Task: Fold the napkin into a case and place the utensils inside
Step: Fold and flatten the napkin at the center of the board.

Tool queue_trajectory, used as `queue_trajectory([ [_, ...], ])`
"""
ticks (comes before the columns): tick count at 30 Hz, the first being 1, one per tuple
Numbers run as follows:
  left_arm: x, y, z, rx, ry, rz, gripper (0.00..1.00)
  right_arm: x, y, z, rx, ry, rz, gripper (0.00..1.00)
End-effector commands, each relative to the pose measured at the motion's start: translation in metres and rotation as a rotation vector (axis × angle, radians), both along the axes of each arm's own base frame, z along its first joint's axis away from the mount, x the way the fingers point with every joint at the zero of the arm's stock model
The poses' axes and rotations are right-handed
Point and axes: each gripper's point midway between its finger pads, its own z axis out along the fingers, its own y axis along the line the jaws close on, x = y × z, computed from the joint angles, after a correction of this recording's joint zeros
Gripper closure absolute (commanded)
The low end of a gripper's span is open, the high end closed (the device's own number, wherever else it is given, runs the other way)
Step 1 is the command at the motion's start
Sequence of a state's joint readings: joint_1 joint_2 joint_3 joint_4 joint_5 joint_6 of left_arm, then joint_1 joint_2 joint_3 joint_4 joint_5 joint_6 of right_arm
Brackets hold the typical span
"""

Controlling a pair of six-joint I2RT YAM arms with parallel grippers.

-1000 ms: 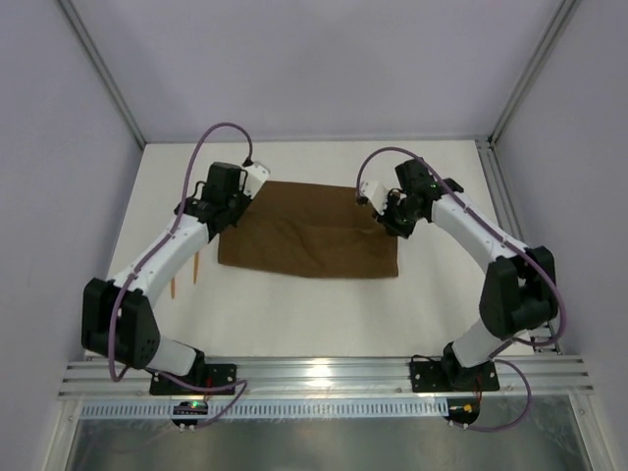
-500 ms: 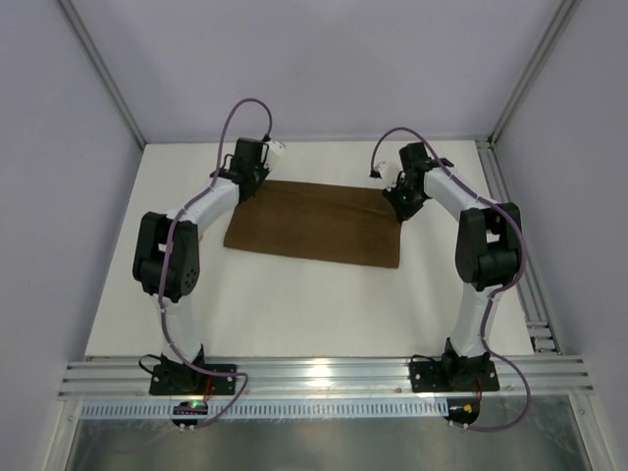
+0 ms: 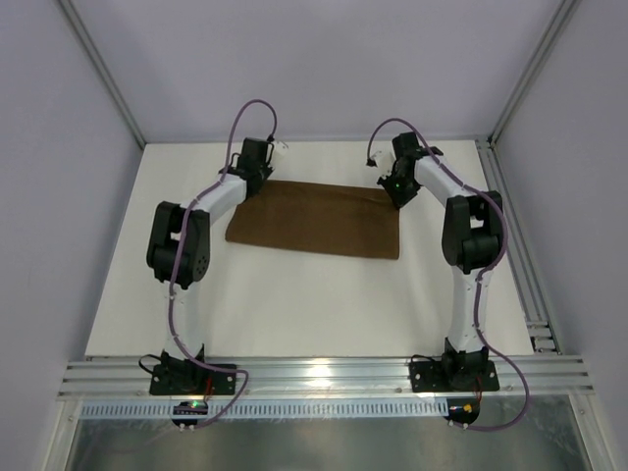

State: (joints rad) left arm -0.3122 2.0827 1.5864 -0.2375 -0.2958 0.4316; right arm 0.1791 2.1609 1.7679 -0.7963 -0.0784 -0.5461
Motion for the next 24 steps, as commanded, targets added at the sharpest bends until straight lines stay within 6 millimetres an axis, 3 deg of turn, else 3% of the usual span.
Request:
queue_trajectory([
  [1, 0.023, 0.002, 0.026, -0.008, -0.094, 0.017, 1.0, 0.016, -0.002, 0.019, 0.001, -0.054, -0.045, 0.97],
  [8, 0.033, -0.001, 0.026, -0.004, -0.11, 0.018, 1.0, 0.027, -0.003, 0.02, -0.003, -0.08, -0.076, 0.97],
  [20, 0.044, -0.005, 0.008, 0.001, -0.085, 0.012, 1.0, 0.038, -0.005, 0.004, -0.011, -0.084, -0.123, 0.97],
  [24, 0.047, -0.005, 0.003, 0.007, -0.087, 0.013, 1.0, 0.046, -0.009, 0.003, -0.029, -0.116, -0.165, 0.92],
])
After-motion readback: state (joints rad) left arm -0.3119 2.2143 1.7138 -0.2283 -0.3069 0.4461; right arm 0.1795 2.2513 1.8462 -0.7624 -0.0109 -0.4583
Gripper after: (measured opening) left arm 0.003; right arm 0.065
